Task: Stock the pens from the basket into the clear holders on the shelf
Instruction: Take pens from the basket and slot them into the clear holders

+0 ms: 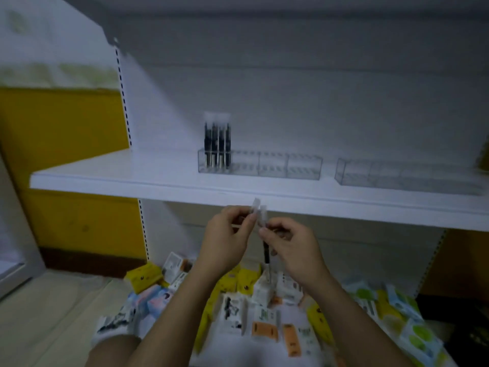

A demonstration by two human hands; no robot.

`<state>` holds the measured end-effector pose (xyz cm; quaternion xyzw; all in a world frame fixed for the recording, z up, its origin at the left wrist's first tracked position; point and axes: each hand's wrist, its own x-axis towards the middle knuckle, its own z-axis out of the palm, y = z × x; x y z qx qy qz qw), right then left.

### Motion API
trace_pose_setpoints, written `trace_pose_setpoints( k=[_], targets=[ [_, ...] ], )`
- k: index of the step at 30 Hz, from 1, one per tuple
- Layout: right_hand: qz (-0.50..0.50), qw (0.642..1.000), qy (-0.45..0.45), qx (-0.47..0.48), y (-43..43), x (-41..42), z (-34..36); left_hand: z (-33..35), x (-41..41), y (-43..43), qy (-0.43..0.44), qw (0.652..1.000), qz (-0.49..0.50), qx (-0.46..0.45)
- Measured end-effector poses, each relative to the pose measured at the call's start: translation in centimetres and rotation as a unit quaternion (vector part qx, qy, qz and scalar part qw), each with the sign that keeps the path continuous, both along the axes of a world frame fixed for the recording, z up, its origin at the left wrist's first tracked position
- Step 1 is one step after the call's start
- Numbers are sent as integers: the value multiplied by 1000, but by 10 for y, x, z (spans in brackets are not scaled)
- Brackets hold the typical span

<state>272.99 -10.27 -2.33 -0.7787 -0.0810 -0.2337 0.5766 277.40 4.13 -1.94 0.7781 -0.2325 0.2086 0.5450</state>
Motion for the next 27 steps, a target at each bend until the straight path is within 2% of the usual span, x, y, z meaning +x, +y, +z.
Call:
trace_pose_setpoints(
  k=[4, 11, 20, 27],
  targets=[
    [9, 999, -36, -2, 0, 9, 45, 42, -5, 3, -29, 998, -46, -44],
    [11, 991, -109, -71, -6, 41, 105, 107, 23, 4, -73, 996, -56, -18],
    [-35, 980, -185, -61, -14, 117, 163, 190, 89, 9, -120, 993, 20, 0],
    [-58, 977, -194, -67, -16, 178, 181, 212, 143, 3, -153, 984, 66, 56]
  ],
)
